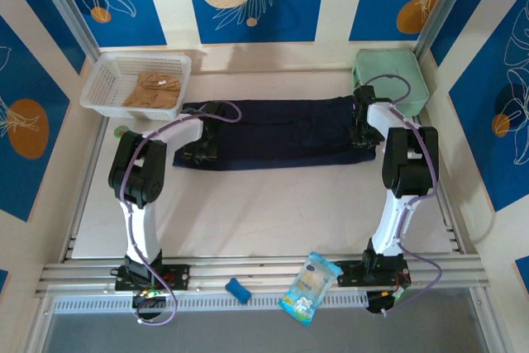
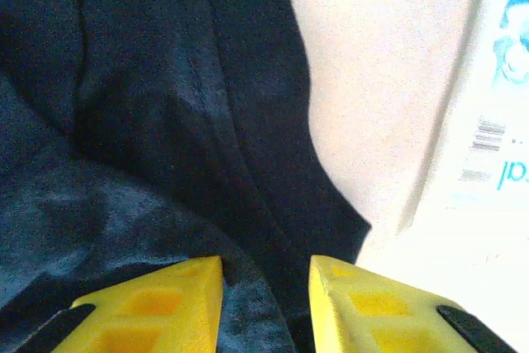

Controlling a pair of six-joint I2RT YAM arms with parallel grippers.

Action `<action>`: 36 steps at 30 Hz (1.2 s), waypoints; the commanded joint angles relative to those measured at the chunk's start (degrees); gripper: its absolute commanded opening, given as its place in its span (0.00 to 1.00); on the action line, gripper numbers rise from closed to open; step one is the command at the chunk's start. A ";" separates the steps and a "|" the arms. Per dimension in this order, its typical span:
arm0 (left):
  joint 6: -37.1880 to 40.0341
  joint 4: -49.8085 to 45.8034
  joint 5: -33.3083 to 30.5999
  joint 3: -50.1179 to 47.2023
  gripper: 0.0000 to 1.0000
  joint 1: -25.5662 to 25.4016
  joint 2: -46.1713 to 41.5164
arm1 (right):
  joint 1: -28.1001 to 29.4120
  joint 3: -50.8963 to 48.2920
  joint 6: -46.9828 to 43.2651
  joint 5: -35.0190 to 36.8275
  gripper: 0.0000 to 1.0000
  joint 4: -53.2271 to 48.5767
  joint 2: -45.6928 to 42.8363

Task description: Fold and stack the t-shirts

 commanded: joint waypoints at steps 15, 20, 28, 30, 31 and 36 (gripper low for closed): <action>8.21 -15.98 0.05 46.28 0.52 1.27 16.34 | 1.48 -9.06 21.19 -26.57 0.02 -1.50 -12.32; 8.89 -15.89 -1.00 60.78 0.42 3.63 28.32 | 2.16 -8.96 24.48 -27.08 0.00 0.19 -8.25; 9.81 -15.60 -0.87 60.36 0.34 5.32 35.35 | 3.95 -7.16 27.84 -24.50 0.00 0.72 -2.16; 9.60 -14.15 -0.62 55.35 0.32 5.31 34.15 | 3.98 -5.68 27.58 -24.28 0.00 0.40 -0.09; 9.31 -13.21 -0.57 52.21 0.31 5.22 33.11 | 3.99 -4.69 27.26 -24.18 0.00 0.17 0.96; 7.90 -7.51 -1.26 35.35 0.30 3.55 25.01 | 3.86 1.62 25.14 -23.02 0.00 -2.21 6.00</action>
